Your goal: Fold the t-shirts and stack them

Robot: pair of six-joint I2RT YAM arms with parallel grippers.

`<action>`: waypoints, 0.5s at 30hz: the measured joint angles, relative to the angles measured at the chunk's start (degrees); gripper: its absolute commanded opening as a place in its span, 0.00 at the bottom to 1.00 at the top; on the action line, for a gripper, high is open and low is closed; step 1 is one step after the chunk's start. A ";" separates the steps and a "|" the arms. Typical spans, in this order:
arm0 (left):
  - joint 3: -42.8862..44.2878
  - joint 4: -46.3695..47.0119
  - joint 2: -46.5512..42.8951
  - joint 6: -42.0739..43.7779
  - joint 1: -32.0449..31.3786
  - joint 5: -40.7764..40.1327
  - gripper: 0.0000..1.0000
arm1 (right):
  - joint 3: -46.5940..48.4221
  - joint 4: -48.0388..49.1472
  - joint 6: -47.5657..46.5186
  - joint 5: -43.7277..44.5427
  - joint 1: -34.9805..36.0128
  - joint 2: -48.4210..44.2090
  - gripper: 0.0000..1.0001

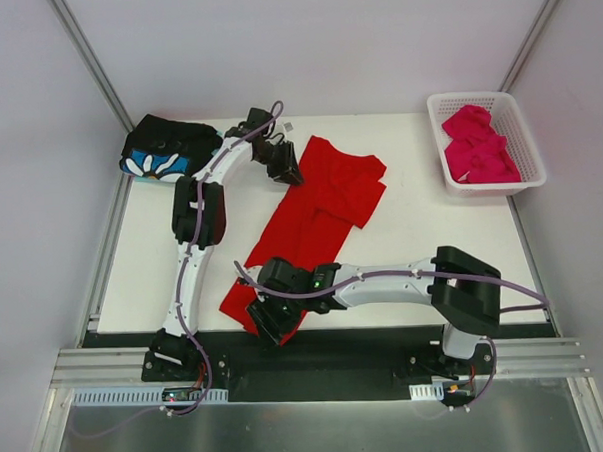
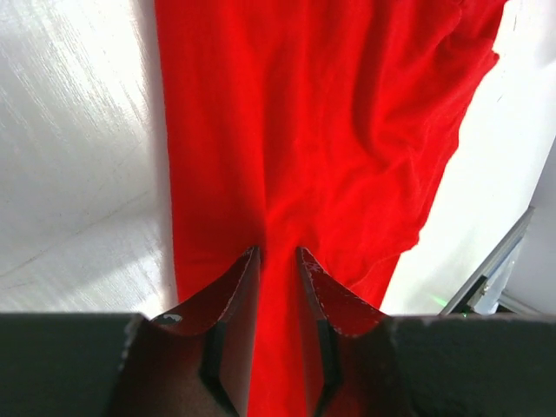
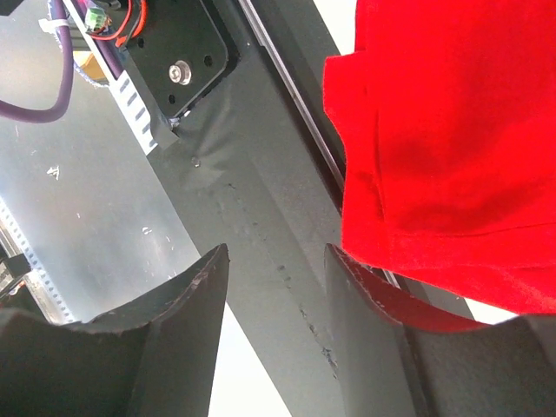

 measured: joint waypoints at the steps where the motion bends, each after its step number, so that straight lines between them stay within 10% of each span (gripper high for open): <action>1: 0.07 0.07 0.00 0.02 -0.20 0.15 0.23 | 0.00 0.07 0.02 -0.15 0.00 0.26 0.51; 15: 4.57 1.79 -1.95 0.28 -2.14 8.70 0.24 | 0.00 0.70 0.31 -0.79 0.00 3.45 0.51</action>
